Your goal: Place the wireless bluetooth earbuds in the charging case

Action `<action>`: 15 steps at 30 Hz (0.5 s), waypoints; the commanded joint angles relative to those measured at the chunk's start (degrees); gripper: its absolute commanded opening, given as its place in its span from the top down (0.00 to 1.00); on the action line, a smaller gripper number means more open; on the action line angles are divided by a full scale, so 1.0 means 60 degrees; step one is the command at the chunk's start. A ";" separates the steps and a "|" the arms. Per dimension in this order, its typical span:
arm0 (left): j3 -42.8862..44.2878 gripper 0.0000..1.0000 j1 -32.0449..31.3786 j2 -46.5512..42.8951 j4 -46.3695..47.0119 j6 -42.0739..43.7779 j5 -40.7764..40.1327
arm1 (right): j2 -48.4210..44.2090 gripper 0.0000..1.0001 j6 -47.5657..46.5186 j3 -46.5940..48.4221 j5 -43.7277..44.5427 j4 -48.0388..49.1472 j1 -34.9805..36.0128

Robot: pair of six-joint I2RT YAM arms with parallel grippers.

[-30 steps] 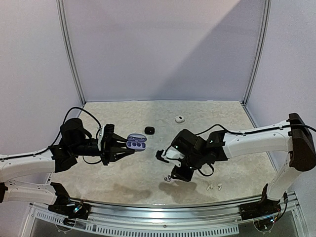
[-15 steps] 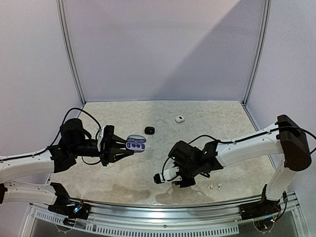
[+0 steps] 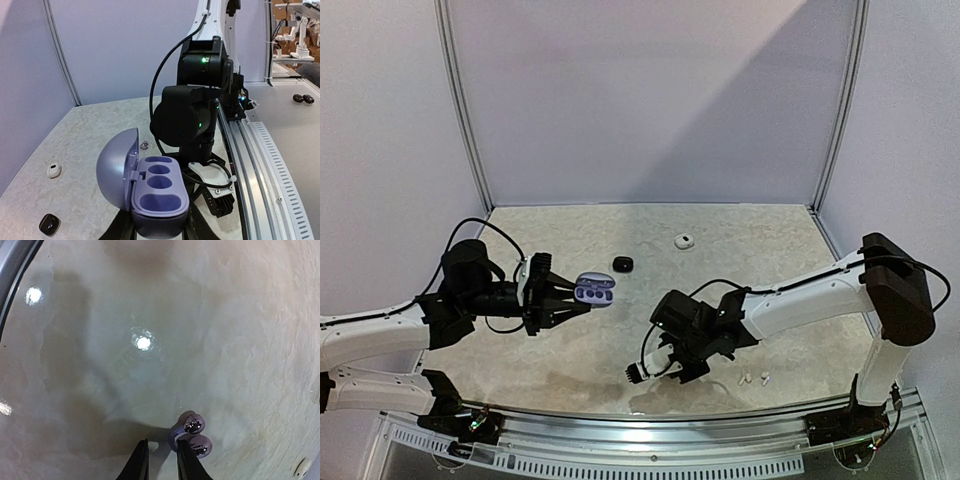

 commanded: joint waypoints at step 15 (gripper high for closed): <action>-0.0042 1.00 0.0113 -0.0062 -0.0144 0.0119 -0.0021 | 0.0695 0.79 -0.0303 0.0697 0.0645 0.0251 -0.0022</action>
